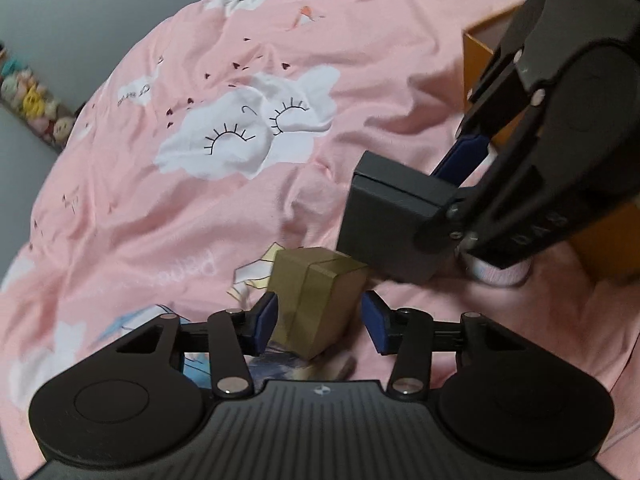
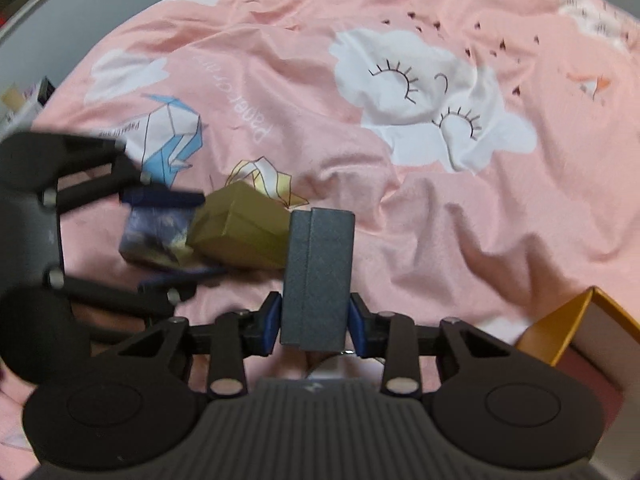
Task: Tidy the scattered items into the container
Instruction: 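Grasp the black square box with the right gripper while the left grasps the gold cube box, then lift the black box with the right gripper while the left lifts the gold box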
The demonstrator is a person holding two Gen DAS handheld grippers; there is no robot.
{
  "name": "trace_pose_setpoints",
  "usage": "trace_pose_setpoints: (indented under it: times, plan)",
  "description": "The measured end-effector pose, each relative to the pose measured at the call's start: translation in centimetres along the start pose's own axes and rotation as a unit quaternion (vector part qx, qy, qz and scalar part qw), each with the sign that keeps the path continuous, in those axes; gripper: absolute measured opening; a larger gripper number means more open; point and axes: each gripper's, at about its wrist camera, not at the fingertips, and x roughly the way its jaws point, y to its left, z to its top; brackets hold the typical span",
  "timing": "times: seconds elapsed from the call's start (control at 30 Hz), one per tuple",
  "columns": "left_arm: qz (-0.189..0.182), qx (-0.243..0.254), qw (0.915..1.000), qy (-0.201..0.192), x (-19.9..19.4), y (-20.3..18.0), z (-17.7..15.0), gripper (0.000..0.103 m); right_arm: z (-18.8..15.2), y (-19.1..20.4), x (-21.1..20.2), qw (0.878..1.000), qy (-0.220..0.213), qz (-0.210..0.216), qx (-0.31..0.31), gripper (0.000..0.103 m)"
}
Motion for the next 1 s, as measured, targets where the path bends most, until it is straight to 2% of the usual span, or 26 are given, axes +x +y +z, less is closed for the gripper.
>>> trace_pose_setpoints:
  times: [0.13, 0.33, 0.5, 0.63, 0.67, 0.77, 0.87, 0.93, 1.0]
  plan:
    - [0.010, 0.064, 0.9978, 0.014, 0.9, 0.3, 0.2, 0.061, -0.2, 0.0, 0.1, 1.000, -0.001, -0.007, -0.002, 0.038]
    - [-0.054, 0.120, 0.9903, 0.047, 3.1, 1.4, 1.0, 0.064, -0.3, 0.2, 0.1, 1.000, -0.002, -0.011, -0.005, 0.038]
    - [-0.068, 0.173, 0.9803, 0.068, 4.5, 1.3, 1.7, 0.069, -0.5, 0.5, 0.2, 1.000, -0.004, -0.012, -0.003, 0.038]
    - [-0.062, 0.212, 0.9718, 0.083, 5.5, 0.9, 2.2, 0.069, -0.7, 0.6, 0.4, 1.000, -0.004, -0.010, 0.000, 0.038]
    - [-0.066, 0.219, 0.9696, 0.087, 5.3, 0.8, 2.3, 0.063, -0.7, 0.6, 0.3, 1.000, -0.004, -0.010, 0.000, 0.038]
    - [-0.098, 0.219, 0.9671, 0.084, 3.7, 1.4, 2.8, 0.055, -1.0, 0.5, 0.1, 1.000, -0.006, -0.008, 0.002, 0.038]
    - [-0.138, 0.191, 0.9683, 0.083, 2.5, 2.3, 3.3, 0.056, -1.2, 0.5, 0.1, 1.000, -0.005, -0.005, 0.006, 0.038]
    - [-0.146, 0.182, 0.9686, 0.085, 2.4, 2.5, 3.5, 0.056, -1.3, 0.5, 0.1, 1.000, -0.006, -0.006, 0.003, 0.038]
    - [-0.138, 0.193, 0.9676, 0.086, 2.6, 2.4, 3.6, 0.056, -1.4, 0.5, 0.0, 1.000, -0.007, -0.007, 0.001, 0.038]
